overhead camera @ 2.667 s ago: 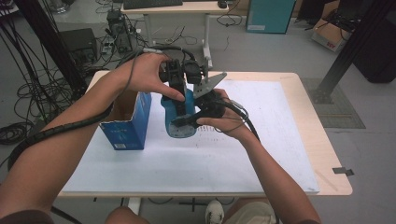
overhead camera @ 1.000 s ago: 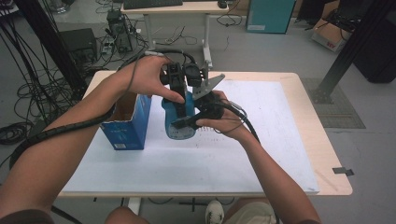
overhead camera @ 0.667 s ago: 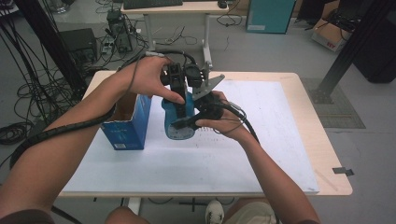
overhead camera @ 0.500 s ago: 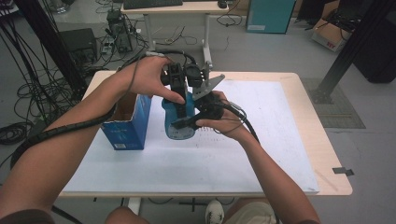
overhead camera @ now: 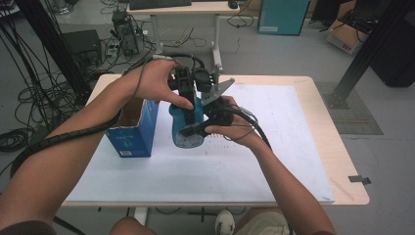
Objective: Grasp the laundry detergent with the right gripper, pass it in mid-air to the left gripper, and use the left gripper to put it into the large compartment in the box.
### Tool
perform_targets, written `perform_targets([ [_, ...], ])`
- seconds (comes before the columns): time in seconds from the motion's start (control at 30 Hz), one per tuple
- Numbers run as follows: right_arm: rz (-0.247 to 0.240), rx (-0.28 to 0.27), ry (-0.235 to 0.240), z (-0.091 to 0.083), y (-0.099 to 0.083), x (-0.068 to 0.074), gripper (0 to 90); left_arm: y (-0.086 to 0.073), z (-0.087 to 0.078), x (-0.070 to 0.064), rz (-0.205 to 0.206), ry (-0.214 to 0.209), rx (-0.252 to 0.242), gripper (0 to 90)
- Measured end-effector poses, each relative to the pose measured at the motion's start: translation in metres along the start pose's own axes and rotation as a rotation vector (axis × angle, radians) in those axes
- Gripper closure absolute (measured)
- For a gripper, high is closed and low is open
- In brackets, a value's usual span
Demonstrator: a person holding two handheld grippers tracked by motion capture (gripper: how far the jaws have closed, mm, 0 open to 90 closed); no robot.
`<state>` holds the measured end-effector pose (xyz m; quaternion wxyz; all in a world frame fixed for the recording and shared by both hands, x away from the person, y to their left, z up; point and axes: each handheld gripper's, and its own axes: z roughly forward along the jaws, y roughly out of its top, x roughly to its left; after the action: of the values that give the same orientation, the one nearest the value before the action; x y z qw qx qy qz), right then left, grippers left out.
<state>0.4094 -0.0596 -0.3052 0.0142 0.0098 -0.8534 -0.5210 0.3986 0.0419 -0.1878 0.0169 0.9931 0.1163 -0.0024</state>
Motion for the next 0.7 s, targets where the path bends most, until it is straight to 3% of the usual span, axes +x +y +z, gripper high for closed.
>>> perform_targets([
  [0.5,-0.011,-0.011,0.001,-0.0003,0.0002,-0.0007,40.2,0.0017,0.0009,0.0000,0.001,-0.007,0.000,37.8],
  [0.53,0.037,-0.011,0.004,-0.0007,0.0014,0.0028,40.2,0.0020,0.0011,-0.0001,0.006,-0.004,0.007,37.8],
  [0.57,0.049,-0.020,0.006,-0.0008,0.0019,0.0037,40.1,0.0018,0.0023,-0.0005,0.002,-0.002,-0.003,37.8],
  [0.67,0.038,-0.016,0.005,-0.0007,0.0018,0.0032,40.2,0.0017,0.0022,-0.0004,0.003,0.002,-0.002,37.8],
  [0.7,0.054,-0.018,0.005,-0.0009,0.0014,0.0033,40.1,0.0014,0.0020,0.0000,-0.001,-0.008,-0.004,37.8],
])
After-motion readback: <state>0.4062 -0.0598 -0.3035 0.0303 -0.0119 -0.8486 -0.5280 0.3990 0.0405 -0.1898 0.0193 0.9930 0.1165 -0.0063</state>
